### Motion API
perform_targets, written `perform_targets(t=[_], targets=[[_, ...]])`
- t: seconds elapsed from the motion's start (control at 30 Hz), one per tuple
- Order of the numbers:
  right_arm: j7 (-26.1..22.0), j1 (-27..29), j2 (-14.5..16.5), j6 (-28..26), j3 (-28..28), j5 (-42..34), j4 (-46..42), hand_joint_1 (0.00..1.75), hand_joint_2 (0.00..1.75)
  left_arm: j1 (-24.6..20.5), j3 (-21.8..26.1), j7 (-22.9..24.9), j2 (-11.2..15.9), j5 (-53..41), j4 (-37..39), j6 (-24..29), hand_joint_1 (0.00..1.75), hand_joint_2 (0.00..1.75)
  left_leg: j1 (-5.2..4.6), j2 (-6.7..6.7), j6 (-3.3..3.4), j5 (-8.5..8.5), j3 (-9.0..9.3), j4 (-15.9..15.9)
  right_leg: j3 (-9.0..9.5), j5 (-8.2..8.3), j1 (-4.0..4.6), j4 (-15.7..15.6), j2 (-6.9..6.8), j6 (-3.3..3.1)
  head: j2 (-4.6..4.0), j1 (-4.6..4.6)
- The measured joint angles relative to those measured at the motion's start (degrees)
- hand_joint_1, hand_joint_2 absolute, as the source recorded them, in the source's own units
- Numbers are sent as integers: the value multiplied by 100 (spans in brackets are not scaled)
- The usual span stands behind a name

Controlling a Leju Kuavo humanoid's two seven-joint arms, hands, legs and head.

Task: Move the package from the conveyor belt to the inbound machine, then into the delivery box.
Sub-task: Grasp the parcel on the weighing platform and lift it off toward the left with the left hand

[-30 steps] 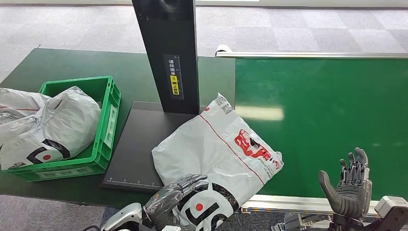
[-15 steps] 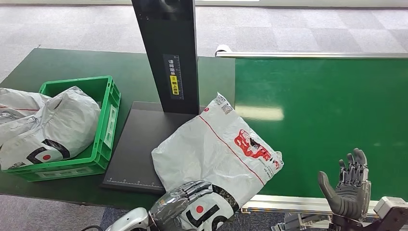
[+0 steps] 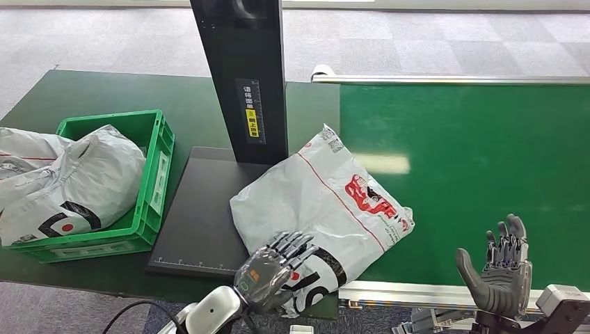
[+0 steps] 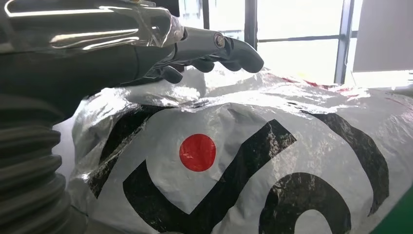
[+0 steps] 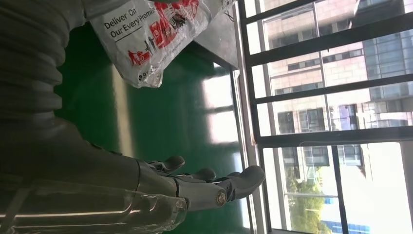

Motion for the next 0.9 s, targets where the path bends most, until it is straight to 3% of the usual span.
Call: perform_targets(t=[0.13, 0.3, 0.9], targets=[[-1, 0, 3, -1, -7, 0, 1, 0, 175, -247, 7, 250, -204, -187, 222, 137, 0, 175, 0, 0, 0, 0, -1, 0, 0, 0, 0, 0, 0, 0, 0, 0], [-11, 0, 3, -40, -7, -4, 1, 0, 175, -417, 108, 228, -355, -39, 431, 297, 0, 175, 0, 0, 0, 0, -1, 0, 0, 0, 0, 0, 0, 0, 0, -1], [-102, 4, 45, -367, -110, -225, -130, 0, 175, -466, 207, -216, -457, 708, 613, -91, 0, 175, 0, 1, 0, 0, -1, 0, -1, 0, 0, 0, 0, 0, 0, -1]])
